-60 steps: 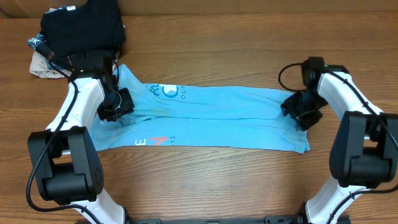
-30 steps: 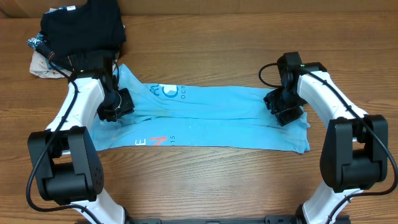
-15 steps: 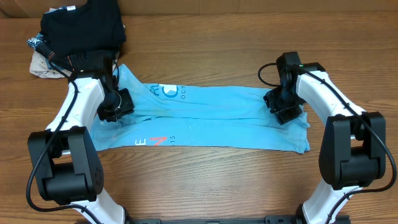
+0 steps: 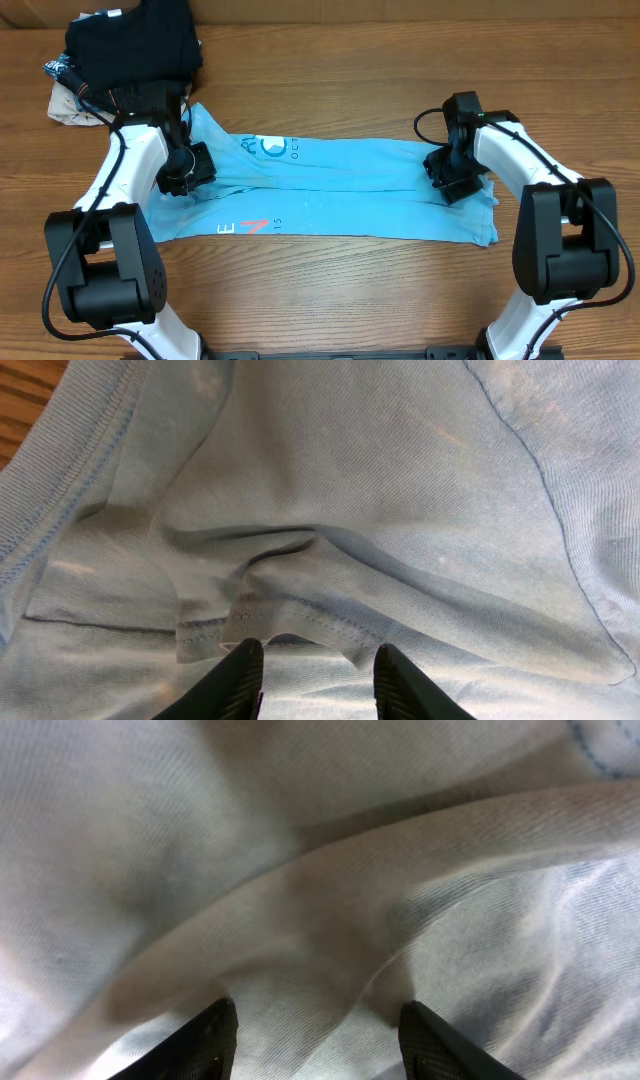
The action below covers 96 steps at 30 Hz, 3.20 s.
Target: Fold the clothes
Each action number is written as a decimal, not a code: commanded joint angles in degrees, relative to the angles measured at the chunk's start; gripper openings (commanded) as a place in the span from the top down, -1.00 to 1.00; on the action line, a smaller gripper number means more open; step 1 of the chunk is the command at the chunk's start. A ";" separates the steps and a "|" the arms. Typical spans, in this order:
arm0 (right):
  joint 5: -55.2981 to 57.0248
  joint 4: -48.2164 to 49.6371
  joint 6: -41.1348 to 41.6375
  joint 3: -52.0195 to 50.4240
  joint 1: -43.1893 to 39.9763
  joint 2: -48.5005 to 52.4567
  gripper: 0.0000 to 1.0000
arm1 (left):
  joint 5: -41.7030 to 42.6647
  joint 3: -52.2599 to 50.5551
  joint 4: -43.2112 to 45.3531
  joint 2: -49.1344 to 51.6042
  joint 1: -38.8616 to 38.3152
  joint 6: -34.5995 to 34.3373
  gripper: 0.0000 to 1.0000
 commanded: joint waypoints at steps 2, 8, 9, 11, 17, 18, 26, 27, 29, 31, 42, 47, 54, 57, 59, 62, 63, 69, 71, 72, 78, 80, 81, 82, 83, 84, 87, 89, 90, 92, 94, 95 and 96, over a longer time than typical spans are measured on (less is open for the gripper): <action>1.01 0.42 0.66 -0.35 -0.09 0.22 -0.07 | 0.46 -0.55 0.11 -0.50 -0.42 0.70 0.20; 1.01 0.63 0.68 -0.35 -0.09 0.22 0.10 | 0.46 -0.55 0.11 -0.50 -0.42 0.70 0.19; 1.01 0.63 0.68 -0.35 -0.09 0.22 0.12 | 0.46 -0.55 0.11 -0.50 -0.42 0.70 0.19; 1.01 0.61 0.68 -0.35 -0.09 0.22 0.22 | 0.46 -0.55 0.07 -0.50 -0.42 0.70 0.19; 1.01 0.46 0.68 -0.33 -0.11 0.22 0.63 | 0.44 -0.55 0.11 -0.50 -0.42 0.70 0.18; 1.01 0.37 0.68 -0.35 -0.15 0.22 0.67 | 0.42 -0.55 0.11 -0.50 -0.42 0.70 0.18; 1.01 -0.74 0.66 -0.33 -0.15 0.22 0.92 | 0.44 -0.55 0.04 -0.50 -0.42 0.70 0.19; 0.98 -0.94 0.68 -0.33 -0.15 0.22 0.92 | 0.44 -0.55 0.07 -0.50 -0.42 0.70 0.19; 1.01 -1.36 0.68 -0.24 -0.15 0.15 0.92 | 0.44 -0.55 -0.07 -0.50 -0.42 0.72 0.18; 0.98 -1.81 0.68 -0.17 -0.15 -0.11 0.92 | 0.44 -0.55 -0.17 -0.50 -0.42 0.72 0.19; 0.98 -5.40 -0.04 -0.17 -0.15 -6.58 0.92 | 0.44 -0.55 0.11 -0.50 -0.42 0.70 0.19; 0.96 -8.11 -0.22 -0.17 -0.15 -7.21 0.92 | 0.42 -0.55 0.15 -0.50 -0.42 0.72 0.18; 0.96 -13.73 -0.50 -0.24 0.37 -7.21 0.92 | 0.44 -0.55 0.39 -0.50 -0.42 0.70 0.17; 0.98 -15.34 -2.47 -0.28 0.76 -7.19 0.88 | 0.42 -0.55 0.39 -0.50 -0.42 0.70 0.18; 1.03 -15.54 -5.25 -0.31 0.76 -7.19 -0.05 | 0.44 -0.55 0.55 -0.50 -0.42 0.70 0.17; 1.01 -15.08 -7.61 -0.31 0.76 -7.19 -0.91 | 0.44 -0.55 0.52 -0.50 -0.39 0.70 0.18; 1.25 -15.06 -7.58 -0.31 0.72 -7.19 -0.91 | 0.44 -0.55 0.48 -0.50 -0.39 0.72 0.20; 1.60 -12.17 -14.69 0.55 -0.96 -7.21 -0.84 | 0.42 -0.46 0.52 -0.52 -0.39 1.60 0.49; 1.62 -11.65 -20.55 1.86 -2.29 -7.21 -0.67 | 0.44 -0.28 0.33 -0.66 -0.39 1.62 0.59; 1.62 -11.58 -22.64 2.45 -2.91 -7.21 -0.56 | 0.46 -0.26 0.31 -0.74 -0.42 1.64 0.66; 2.21 -7.78 -32.37 2.54 -7.04 -7.17 0.78 | 4.46 -0.17 0.09 -1.42 -0.44 3.50 0.92; 3.56 -6.45 -33.31 1.95 -7.96 -7.17 0.92 | 6.29 -0.17 0.09 -1.49 -0.46 4.66 0.92; 4.09 -5.70 -33.31 1.44 -8.24 -7.13 0.92 | 6.54 -0.17 0.02 -1.49 -0.48 4.79 0.92; 4.24 -4.85 -33.31 0.81 -8.39 -7.13 0.92 | 6.51 -0.17 -0.11 -1.49 -0.59 4.83 0.92; 4.17 -3.82 -33.29 0.07 -8.48 -7.13 0.92 | 6.51 -0.17 -0.11 -1.49 -0.79 5.27 0.92; 4.24 -3.21 -33.31 -0.39 -8.48 -7.04 0.92 | 6.51 -0.17 -0.09 -1.49 -1.01 5.70 0.92; 4.20 -1.46 -33.31 -1.53 -8.48 -6.69 0.92 | 6.27 -0.17 0.13 -1.49 -1.92 6.29 0.92; 4.22 0.07 -33.31 -2.27 -8.48 -6.40 0.92 | 6.29 -0.17 0.48 -1.49 -2.54 6.27 0.92; 4.20 0.92 -33.31 -2.78 -8.48 -6.32 0.92 | 6.27 -0.20 0.74 -1.46 -2.78 6.25 0.92; 4.22 1.95 -33.27 -3.72 -8.48 -6.21 0.92 | 6.27 -0.20 1.14 -1.46 -3.02 6.12 0.91; 4.20 2.43 -33.27 -4.42 -8.52 -6.16 0.92 | 6.25 -0.20 1.51 -1.46 -2.99 5.90 0.90; 4.24 2.49 -33.29 -4.52 -8.52 -6.16 0.92 | 6.08 -0.22 1.66 -1.46 -2.99 5.81 0.88; 4.31 2.43 -33.29 -4.55 -8.55 -6.12 0.92 | 6.03 -0.28 1.99 -1.46 -2.99 5.81 0.88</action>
